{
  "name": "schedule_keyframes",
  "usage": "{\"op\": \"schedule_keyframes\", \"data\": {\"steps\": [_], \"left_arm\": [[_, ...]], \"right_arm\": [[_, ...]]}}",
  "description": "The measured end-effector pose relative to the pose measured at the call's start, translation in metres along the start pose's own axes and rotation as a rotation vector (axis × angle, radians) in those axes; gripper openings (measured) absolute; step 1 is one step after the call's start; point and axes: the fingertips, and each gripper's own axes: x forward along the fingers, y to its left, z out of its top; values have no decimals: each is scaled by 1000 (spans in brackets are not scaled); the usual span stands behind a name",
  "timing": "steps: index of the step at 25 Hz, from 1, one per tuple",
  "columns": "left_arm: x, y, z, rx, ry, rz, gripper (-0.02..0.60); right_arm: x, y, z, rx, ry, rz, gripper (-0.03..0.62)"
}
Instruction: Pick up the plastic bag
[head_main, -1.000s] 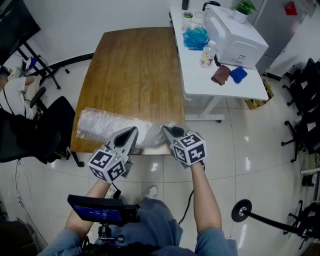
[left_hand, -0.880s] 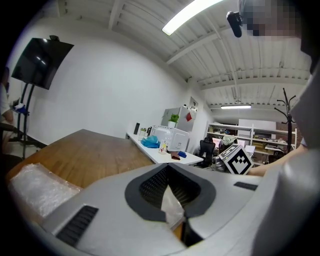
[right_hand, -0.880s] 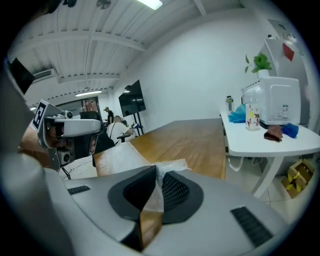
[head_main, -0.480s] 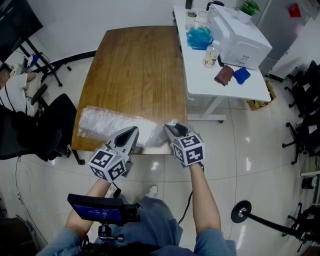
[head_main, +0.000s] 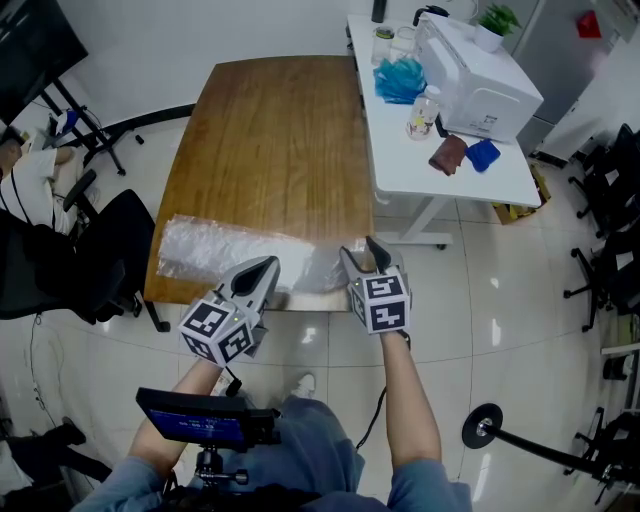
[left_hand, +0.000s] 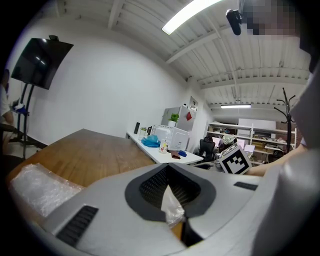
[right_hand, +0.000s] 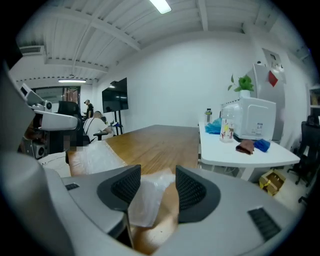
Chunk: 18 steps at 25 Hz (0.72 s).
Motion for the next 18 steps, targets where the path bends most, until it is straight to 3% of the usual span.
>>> {"op": "schedule_keyframes", "data": {"steps": [18], "left_arm": [[-17,3,5,3,-24,21,18]], "right_arm": [[-5,23,13,-11,-46,47,227]]}}
